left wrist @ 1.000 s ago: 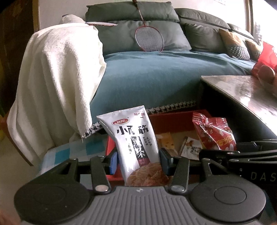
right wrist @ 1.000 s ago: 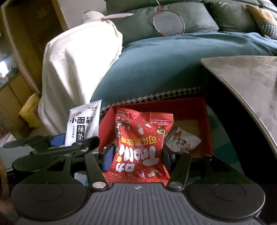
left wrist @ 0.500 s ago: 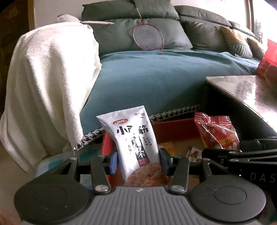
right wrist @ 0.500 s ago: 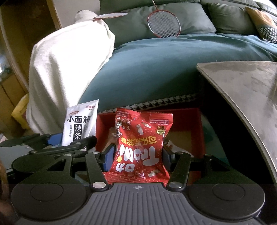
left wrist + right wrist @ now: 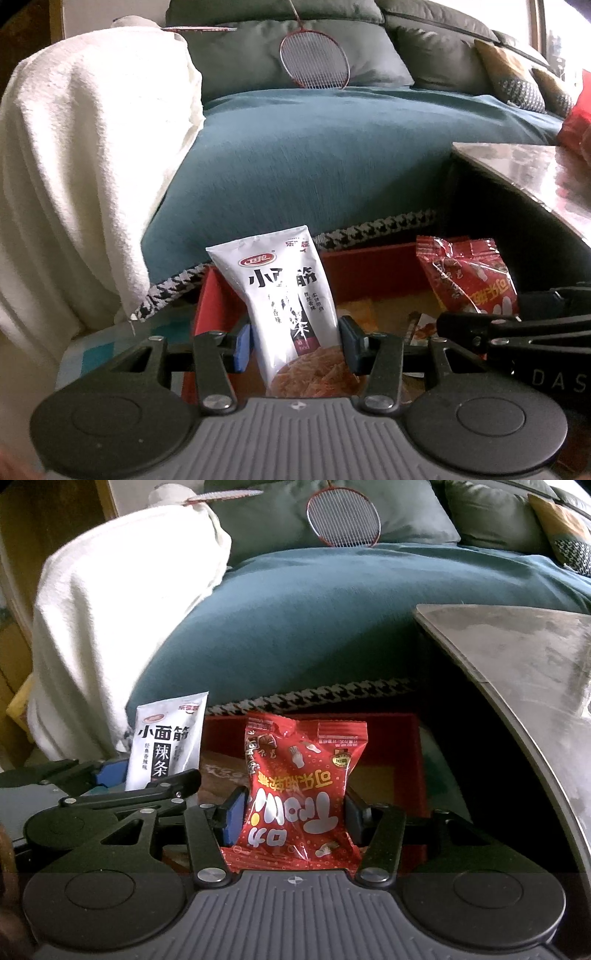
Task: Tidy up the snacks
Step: 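Lower both packs into the tray and open both tools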
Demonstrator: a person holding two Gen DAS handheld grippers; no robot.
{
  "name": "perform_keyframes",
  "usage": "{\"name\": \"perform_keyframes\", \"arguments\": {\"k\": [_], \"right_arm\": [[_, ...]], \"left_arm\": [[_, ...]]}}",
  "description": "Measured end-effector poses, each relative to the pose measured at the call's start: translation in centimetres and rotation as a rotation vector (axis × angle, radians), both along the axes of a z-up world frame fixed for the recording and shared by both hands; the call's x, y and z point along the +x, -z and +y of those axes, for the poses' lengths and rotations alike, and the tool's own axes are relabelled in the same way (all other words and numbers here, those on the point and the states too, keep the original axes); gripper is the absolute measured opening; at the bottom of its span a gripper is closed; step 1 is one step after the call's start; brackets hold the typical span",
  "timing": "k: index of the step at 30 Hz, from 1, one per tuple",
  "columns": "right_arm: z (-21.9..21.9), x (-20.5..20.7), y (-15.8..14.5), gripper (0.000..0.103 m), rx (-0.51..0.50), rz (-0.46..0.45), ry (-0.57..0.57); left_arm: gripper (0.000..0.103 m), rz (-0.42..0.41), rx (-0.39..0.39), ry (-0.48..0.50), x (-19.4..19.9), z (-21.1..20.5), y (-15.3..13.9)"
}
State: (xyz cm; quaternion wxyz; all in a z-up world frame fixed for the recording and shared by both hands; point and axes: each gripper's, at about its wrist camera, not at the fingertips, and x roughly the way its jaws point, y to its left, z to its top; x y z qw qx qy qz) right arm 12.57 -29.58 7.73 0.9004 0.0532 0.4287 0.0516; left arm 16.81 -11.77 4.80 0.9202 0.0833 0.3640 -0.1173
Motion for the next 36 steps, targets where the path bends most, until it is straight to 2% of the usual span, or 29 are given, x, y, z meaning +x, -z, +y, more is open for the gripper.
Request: {"name": "perform_keyframes", "arguments": {"k": [16, 25, 30, 36], "right_arm": [[-0.5, 2.2, 3.7, 0.061, -0.107, 0.068, 0.011], [-0.5, 3.5, 5.1, 0.061, -0.145, 0.108, 0.019], [-0.4, 4.0, 5.0, 0.063, -0.161, 0.124, 0.014], [0.5, 4.1, 4.9, 0.065, -0.214, 0.127, -0.016]], "left_arm": [[0.039, 0.066, 0.079, 0.003, 2.9, -2.3, 4.3], [0.038, 0.062, 0.131, 0.003, 3.4, -3.3, 5.4], [0.040, 0.065, 0.136, -0.007, 3.7, -3.2, 5.6], [0.048, 0.063, 0.164, -0.018, 3.8, -2.9, 5.8]]}}
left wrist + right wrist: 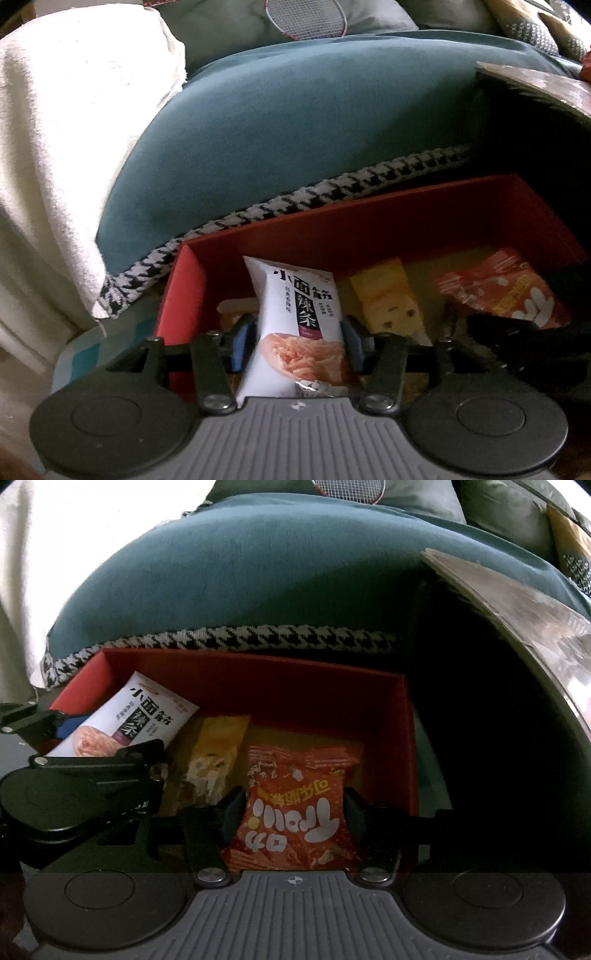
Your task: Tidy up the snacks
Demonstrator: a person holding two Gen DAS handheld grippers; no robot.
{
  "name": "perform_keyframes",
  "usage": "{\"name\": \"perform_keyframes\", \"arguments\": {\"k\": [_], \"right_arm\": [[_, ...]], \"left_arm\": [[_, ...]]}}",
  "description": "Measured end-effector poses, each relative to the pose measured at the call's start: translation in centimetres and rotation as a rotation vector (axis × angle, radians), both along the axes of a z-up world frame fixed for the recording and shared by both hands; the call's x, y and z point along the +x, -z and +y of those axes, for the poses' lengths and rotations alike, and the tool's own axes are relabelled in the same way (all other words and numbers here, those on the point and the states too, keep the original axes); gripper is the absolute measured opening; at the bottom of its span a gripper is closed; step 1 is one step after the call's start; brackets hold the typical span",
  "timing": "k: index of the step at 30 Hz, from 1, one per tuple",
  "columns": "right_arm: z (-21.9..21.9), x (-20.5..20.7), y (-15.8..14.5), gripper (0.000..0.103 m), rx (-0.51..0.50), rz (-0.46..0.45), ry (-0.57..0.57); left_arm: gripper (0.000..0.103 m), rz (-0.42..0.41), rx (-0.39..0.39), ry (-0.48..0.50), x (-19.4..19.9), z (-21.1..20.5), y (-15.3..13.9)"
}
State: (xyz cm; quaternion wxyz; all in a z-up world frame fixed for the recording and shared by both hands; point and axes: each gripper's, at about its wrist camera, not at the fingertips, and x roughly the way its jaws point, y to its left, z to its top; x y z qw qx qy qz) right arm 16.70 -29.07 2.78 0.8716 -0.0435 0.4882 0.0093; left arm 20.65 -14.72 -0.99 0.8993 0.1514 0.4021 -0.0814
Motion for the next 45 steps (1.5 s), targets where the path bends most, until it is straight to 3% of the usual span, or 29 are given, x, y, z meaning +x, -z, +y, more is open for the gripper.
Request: {"name": "perform_keyframes", "arguments": {"k": [5, 20, 30, 32, 45], "right_arm": [[-0.1, 0.0, -0.2, 0.065, -0.033, 0.000, -0.004], [-0.4, -2.3, -2.0, 0.070, 0.001, -0.023, 0.017], [-0.3, -3.2, -3.3, 0.072, 0.026, -0.042, 0.015], [-0.4, -3.2, -3.4, 0.077, 0.045, -0.039, 0.019], [-1.1, -4.4, -4.4, 0.077, 0.108, -0.023, 0.050]], "left_arm": [[0.054, 0.006, 0.014, -0.029, 0.4, 0.9, -0.3], [0.063, 0.011, 0.008, -0.055, -0.7, 2.8, -2.8], [0.064, 0.030, -0.035, -0.075, -1.7, 4.7, -4.5], [0.064, 0.032, -0.040, -0.076, -2.0, 5.1, -4.8], [0.064, 0.097, -0.111, -0.054, -4.8, 6.5, -5.4]]}}
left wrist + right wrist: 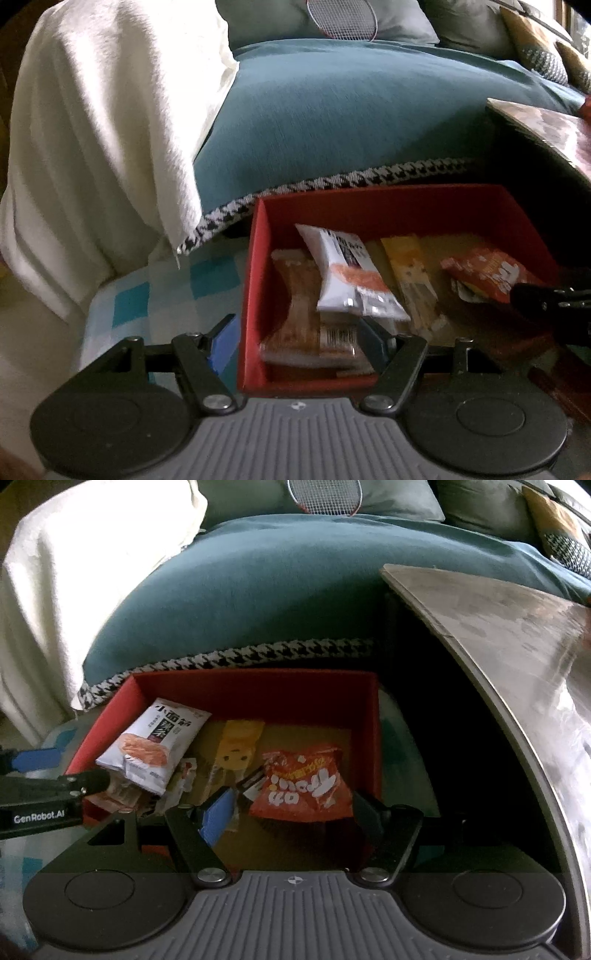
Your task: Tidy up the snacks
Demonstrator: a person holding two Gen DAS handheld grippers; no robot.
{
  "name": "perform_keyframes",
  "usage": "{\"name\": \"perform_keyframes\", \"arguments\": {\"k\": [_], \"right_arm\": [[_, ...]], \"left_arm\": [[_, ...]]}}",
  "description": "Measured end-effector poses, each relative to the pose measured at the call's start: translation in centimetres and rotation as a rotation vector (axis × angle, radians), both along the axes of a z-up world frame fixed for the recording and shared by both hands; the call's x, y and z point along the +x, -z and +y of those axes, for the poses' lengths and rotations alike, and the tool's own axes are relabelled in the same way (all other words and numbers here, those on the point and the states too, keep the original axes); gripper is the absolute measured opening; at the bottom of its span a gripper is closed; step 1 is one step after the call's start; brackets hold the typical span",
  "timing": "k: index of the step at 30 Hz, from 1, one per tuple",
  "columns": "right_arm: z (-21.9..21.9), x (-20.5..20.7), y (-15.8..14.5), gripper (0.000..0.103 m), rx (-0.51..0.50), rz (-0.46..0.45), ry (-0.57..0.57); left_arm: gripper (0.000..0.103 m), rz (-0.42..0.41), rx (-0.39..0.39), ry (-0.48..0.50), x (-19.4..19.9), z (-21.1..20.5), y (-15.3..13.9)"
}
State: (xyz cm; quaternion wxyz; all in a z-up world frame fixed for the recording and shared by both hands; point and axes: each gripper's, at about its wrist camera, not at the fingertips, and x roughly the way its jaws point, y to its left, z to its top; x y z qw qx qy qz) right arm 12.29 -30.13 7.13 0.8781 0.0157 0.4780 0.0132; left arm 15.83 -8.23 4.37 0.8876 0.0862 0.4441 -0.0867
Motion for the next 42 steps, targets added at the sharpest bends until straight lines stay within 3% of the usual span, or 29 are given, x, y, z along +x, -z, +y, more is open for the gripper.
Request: {"name": "perform_keyframes", "arguments": {"k": [13, 23, 32, 42], "right_arm": [[4.3, -5.7, -0.9, 0.080, 0.046, 0.012, -0.105], [7.3, -9.6, 1.8, 0.080, 0.054, 0.128, -0.168], [9.5, -11.3, 4.5, 0.084, 0.055, 0.213, -0.228], [11.2, -11.8, 6.5, 0.087, 0.007, 0.253, -0.280]], "left_arm": [[0.064, 0.053, -0.001, 0.037, -7.6, 3.0, 0.0], [0.064, 0.165, 0.036, 0.091, -13.0, 4.5, 2.4], [0.064, 0.274, 0.023, 0.172, -17.2, 5.2, 3.7], [0.065, 0.329, 0.063, 0.210, -18.7, 4.1, 6.0]]}}
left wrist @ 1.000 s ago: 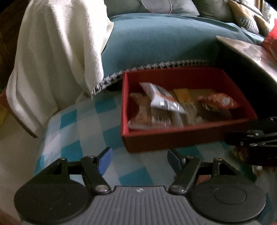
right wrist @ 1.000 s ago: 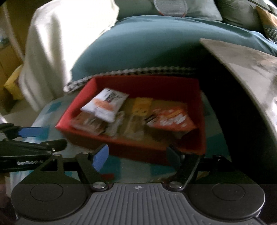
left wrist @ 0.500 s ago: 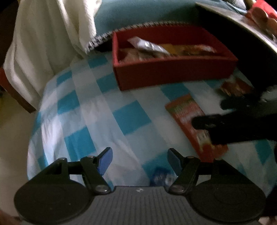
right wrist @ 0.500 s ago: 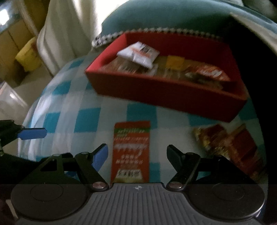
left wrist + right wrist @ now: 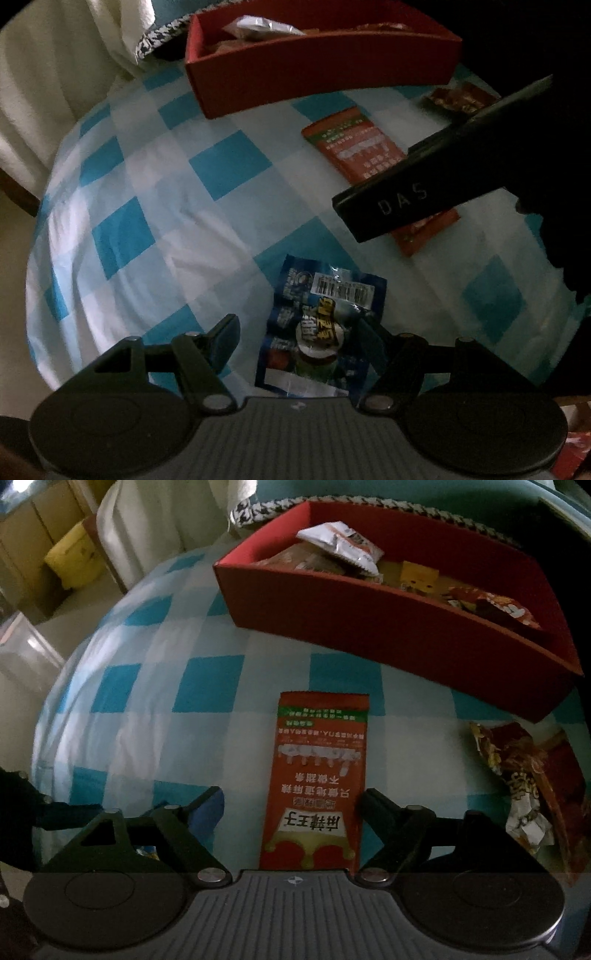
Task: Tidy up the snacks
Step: 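Close the left tool on the blue pack while the right grasps the red strip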
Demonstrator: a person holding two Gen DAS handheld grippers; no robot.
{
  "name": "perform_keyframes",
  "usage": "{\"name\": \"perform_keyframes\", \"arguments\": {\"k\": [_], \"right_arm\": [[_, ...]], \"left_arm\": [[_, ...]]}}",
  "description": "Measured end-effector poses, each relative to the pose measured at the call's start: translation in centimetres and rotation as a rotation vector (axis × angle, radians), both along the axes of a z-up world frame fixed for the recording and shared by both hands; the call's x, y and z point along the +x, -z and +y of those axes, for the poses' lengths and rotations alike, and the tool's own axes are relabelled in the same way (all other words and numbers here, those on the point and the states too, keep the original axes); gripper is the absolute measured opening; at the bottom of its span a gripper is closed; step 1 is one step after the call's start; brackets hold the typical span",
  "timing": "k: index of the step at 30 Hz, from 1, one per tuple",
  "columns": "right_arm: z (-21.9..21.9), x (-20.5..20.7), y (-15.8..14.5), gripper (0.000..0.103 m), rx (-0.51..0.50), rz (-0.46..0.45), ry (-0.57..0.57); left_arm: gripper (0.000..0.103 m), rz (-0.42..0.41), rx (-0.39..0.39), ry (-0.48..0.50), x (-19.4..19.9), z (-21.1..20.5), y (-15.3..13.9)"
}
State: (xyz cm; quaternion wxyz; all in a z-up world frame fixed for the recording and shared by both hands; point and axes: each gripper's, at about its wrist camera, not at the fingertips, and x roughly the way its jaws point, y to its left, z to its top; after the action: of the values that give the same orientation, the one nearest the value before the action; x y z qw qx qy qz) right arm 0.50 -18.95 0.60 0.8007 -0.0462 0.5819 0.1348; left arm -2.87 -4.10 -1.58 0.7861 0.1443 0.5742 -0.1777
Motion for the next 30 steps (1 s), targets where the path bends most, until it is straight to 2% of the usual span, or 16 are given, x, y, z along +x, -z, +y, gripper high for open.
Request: {"name": "perform_keyframes", "arguments": {"k": [4, 9, 12, 16, 19, 23, 27, 30], "right_arm": [[0.0, 0.0, 0.5, 0.091, -0.003, -0.002, -0.015], [0.4, -0.1, 1.1, 0.093, -0.097, -0.050, -0.067], [0.5, -0.2, 1.0, 0.085, -0.093, -0.055, -0.063], [0.3, -0.6, 0.4, 0.065, -0.093, -0.055, -0.071], [-0.5, -0.8, -0.1, 0.061, -0.051, -0.021, -0.045], [-1.1, -1.7, -0.5, 0.060, -0.044, -0.005, -0.025], [-1.4, -2.8, -0.6, 0.060, -0.062, -0.006, -0.020], [-1.3, -2.9, -0.1, 0.067, -0.090, -0.005, -0.026]], "left_arm": [[0.066, 0.043, -0.012, 0.005, 0.0, -0.3, 0.9], [0.071, -0.001, 0.032, 0.054, -1.1, -1.3, 1.3], [0.063, -0.002, 0.017, 0.052, -1.3, -1.0, 1.0], [0.062, 0.014, 0.010, 0.030, -1.2, -0.3, 0.8], [0.062, 0.026, -0.009, 0.001, -1.0, 0.4, 0.6], [0.062, 0.032, -0.021, -0.010, -0.9, 0.7, 0.6], [0.063, 0.014, 0.004, -0.004, -0.9, 0.3, 0.8], [0.063, 0.003, 0.011, -0.006, -0.8, 0.3, 0.8]]}}
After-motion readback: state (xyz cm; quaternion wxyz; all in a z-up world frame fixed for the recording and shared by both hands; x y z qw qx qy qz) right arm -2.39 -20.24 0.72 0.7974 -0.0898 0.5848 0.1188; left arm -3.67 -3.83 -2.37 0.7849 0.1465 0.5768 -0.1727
